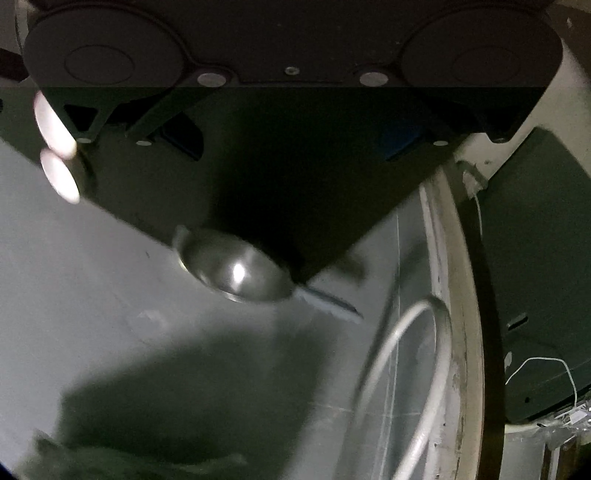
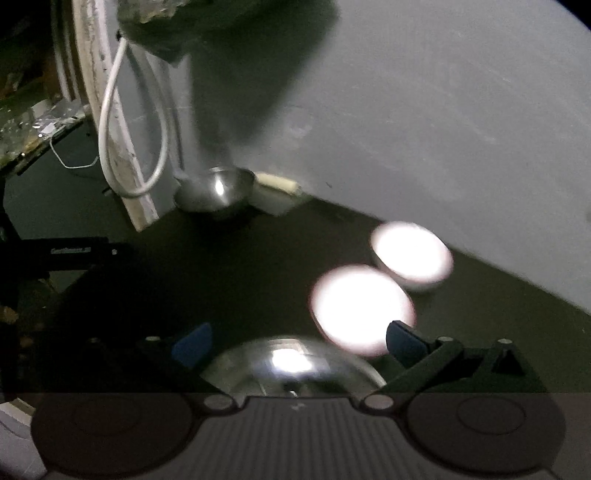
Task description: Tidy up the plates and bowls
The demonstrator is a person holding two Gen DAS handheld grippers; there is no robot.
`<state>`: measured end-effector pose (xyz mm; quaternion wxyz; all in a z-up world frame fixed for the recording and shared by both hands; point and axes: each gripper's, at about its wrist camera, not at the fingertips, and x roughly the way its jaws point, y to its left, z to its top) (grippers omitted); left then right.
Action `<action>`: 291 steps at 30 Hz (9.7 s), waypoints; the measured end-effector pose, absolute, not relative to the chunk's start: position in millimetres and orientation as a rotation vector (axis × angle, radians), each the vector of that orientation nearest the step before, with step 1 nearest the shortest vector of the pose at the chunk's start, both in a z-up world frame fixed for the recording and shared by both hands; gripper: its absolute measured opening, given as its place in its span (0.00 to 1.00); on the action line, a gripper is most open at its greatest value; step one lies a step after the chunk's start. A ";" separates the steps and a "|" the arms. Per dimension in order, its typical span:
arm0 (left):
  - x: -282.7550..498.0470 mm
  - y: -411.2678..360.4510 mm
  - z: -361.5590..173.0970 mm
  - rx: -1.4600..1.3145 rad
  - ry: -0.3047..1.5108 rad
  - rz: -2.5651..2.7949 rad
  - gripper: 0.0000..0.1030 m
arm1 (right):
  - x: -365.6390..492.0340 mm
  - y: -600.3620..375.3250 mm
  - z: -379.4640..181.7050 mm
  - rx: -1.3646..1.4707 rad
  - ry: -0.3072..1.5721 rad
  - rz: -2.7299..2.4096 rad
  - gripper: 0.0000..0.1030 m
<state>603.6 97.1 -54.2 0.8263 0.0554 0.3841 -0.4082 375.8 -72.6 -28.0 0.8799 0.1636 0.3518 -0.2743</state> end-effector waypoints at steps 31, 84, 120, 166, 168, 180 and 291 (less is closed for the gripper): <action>719.5 -7.0 -84.8 -0.016 1.060 -0.987 0.18 | 597.7 -145.3 -74.3 0.364 0.822 -0.588 0.33; 155.7 16.8 -30.4 0.117 0.982 -0.941 0.20 | 35.6 -153.7 -24.7 0.455 0.730 -0.310 0.26; 142.1 2.1 -52.0 -0.002 1.034 -0.366 0.21 | 124.9 -203.7 -61.9 0.251 0.908 0.252 0.26; 293.5 -41.9 7.0 0.074 0.752 -0.166 0.99 | 276.5 -301.4 -85.2 0.542 0.793 0.254 1.00; 315.5 -60.6 2.3 0.133 0.749 -0.208 0.99 | 284.1 -306.2 -89.3 0.582 0.788 0.252 1.00; 400.8 -116.6 -40.5 0.350 0.886 -0.206 0.99 | 327.9 -311.2 -110.9 0.685 0.791 0.269 0.84; 168.3 7.8 -52.0 -0.254 1.059 -0.376 0.15 | 187.2 -198.0 -58.4 0.253 1.016 0.391 0.27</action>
